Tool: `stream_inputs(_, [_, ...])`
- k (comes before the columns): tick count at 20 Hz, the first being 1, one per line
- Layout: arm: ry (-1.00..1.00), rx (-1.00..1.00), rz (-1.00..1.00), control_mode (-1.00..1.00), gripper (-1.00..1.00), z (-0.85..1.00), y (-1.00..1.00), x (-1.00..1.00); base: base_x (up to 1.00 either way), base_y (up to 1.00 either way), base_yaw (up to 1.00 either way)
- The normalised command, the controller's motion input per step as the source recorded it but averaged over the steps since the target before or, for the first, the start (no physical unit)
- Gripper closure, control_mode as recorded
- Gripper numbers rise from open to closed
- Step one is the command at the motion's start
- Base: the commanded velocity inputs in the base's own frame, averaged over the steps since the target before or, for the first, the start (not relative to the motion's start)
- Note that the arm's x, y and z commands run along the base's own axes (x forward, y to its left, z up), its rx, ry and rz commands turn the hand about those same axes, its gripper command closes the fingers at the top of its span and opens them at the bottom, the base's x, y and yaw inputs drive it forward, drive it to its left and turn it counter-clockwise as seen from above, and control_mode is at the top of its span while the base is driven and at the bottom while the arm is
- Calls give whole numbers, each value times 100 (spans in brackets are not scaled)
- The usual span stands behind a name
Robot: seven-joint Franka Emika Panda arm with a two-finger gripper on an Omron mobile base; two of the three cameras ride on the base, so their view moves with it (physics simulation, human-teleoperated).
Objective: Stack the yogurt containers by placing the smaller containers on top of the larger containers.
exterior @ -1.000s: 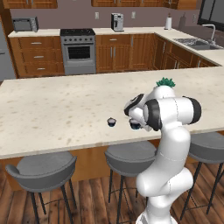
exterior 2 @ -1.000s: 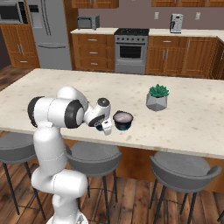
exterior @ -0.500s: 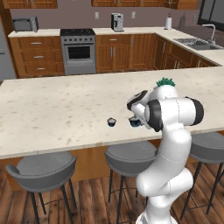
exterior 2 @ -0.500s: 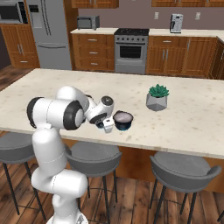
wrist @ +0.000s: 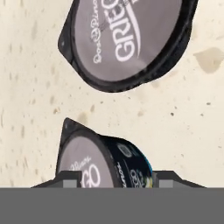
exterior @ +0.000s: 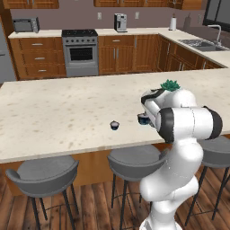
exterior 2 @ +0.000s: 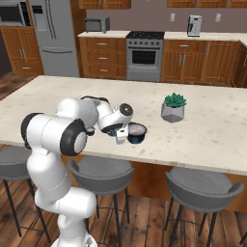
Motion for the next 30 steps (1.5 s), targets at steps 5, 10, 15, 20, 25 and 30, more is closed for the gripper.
stream_inputs(5, [0,2,-6,-100,100,61,0,-20,0,0,0])
stream_inputs(10, [0,0,-8,-100,100,63,0,-16,0,0,0])
stream_inputs(15, [0,0,-7,-100,100,53,-3,-24,0,0,0])
stream_inputs(20, [0,0,-5,-100,100,26,-38,-36,0,0,0])
stream_inputs(25, [-3,3,0,-100,100,14,-53,-44,0,0,0])
stream_inputs(30, [-11,2,0,-100,100,3,-16,-14,0,0,0])
